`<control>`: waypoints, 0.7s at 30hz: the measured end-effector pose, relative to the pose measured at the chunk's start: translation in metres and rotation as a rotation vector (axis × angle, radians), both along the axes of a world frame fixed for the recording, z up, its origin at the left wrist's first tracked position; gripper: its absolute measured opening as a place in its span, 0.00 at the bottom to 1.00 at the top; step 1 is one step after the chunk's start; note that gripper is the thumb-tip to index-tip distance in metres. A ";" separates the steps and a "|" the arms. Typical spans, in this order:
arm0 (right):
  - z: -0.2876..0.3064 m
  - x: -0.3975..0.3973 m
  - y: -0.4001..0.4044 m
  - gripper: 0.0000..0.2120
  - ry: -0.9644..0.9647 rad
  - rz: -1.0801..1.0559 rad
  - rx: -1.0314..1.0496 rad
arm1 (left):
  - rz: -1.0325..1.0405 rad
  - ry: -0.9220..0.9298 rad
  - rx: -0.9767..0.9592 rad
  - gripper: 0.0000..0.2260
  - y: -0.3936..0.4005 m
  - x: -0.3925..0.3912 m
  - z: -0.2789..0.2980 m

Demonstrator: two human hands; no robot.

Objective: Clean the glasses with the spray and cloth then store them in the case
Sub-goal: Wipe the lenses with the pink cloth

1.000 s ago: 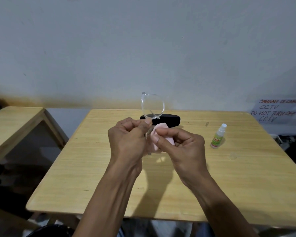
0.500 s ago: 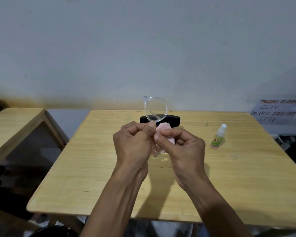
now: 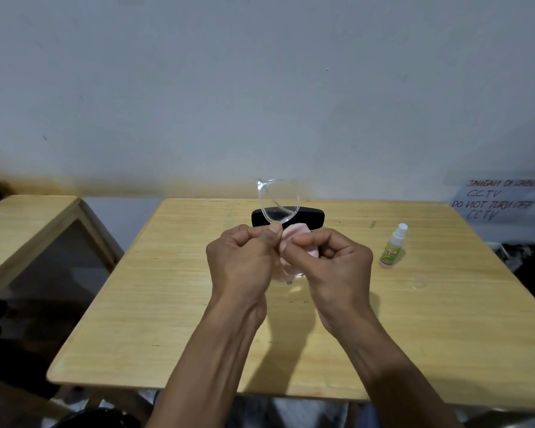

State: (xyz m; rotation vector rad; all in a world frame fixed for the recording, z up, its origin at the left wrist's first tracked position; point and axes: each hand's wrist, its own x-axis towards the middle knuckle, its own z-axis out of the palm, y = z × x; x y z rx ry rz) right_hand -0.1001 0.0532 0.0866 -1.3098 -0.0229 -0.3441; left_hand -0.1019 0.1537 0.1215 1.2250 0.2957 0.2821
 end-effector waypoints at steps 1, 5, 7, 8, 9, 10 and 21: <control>0.001 0.001 0.000 0.09 0.020 0.000 0.024 | 0.001 -0.004 0.009 0.14 0.001 0.000 -0.001; 0.001 0.001 -0.003 0.10 0.071 0.022 0.094 | -0.005 -0.020 0.020 0.10 0.006 0.004 -0.001; -0.001 0.002 -0.007 0.09 0.072 0.034 0.080 | 0.018 -0.024 -0.004 0.11 0.008 0.006 0.001; -0.001 0.000 -0.010 0.09 0.064 0.042 0.058 | 0.032 -0.022 -0.019 0.12 0.009 0.007 0.002; -0.002 -0.002 -0.012 0.09 0.052 0.047 0.021 | 0.042 -0.020 -0.037 0.13 0.009 0.008 0.004; -0.003 -0.004 -0.013 0.08 0.033 0.057 -0.013 | 0.048 -0.019 -0.049 0.14 0.010 0.009 0.005; -0.003 0.000 0.003 0.09 -0.018 0.012 0.015 | 0.006 -0.017 0.053 0.12 0.003 0.005 -0.007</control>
